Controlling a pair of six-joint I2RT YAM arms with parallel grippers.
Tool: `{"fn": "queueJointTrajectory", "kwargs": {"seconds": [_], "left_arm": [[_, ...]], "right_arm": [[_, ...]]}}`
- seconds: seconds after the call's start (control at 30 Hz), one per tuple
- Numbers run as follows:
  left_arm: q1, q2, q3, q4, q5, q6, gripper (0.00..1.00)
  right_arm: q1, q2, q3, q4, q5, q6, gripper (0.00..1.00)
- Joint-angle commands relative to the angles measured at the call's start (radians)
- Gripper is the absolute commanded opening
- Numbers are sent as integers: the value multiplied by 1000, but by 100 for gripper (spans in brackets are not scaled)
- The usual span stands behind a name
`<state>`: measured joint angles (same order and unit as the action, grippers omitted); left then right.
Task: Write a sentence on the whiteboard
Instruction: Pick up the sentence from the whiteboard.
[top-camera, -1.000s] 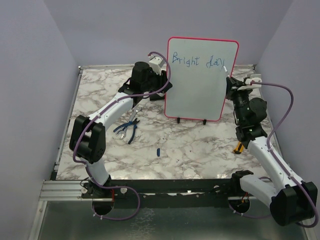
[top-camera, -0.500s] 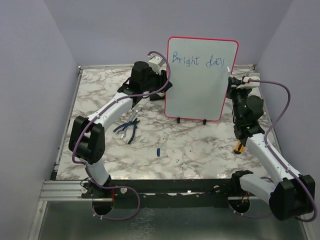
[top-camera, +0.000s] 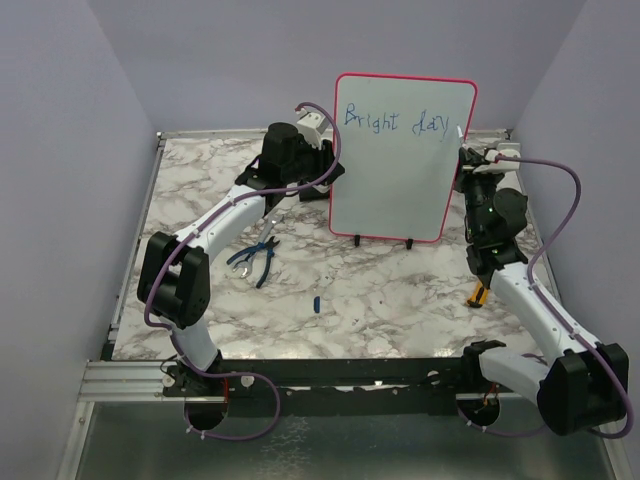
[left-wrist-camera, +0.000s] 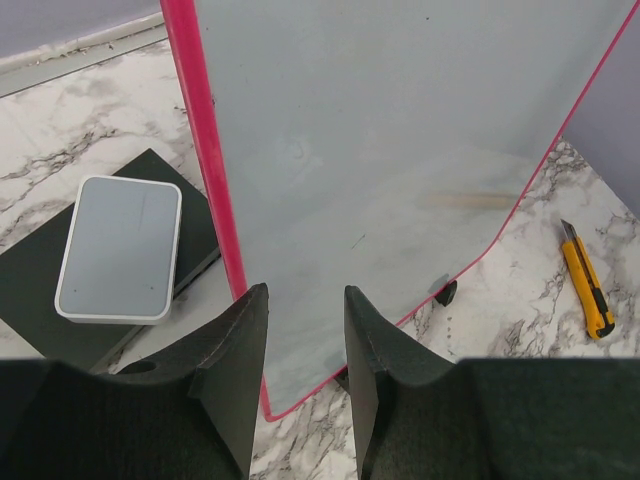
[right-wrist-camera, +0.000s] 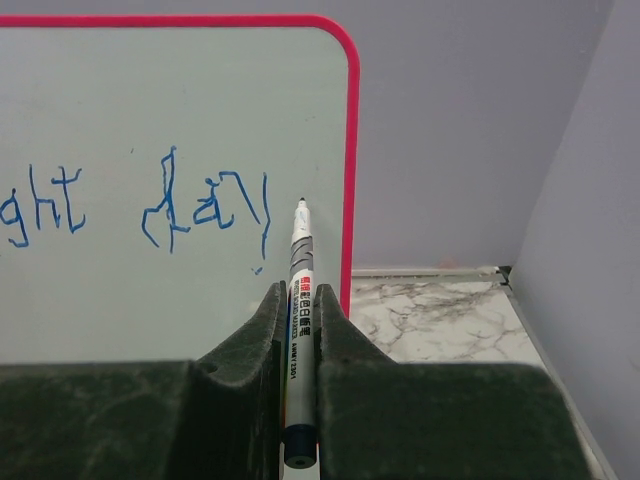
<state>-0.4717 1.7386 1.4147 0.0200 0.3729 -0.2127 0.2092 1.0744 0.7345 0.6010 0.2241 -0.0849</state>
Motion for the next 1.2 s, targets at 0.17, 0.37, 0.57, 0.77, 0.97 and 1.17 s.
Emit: {"fn": "queueJointTrajectory", "kwargs": {"seconds": [0.17,0.37,0.57,0.77,0.97,1.17], "left_arm": [[-5,-32,-11,8,-6,4,38],[-4,-35,-11,6,-5,7,38],[-5,-37,-11,6,-5,9,38],[-5,-35,-11,6,-5,8,38],[-5,-36,-10,6,-4,7,38],[-5,-36,-10,5,-3,8,38]], "right_arm": [[-4,32,46,33,21,-19,1],[-4,47,55,34,21,-21,1],[-4,59,67,26,4,-25,1],[-4,62,68,18,-13,-24,1],[-4,67,69,7,-27,-21,1],[-4,71,71,-4,-44,-17,1]]}}
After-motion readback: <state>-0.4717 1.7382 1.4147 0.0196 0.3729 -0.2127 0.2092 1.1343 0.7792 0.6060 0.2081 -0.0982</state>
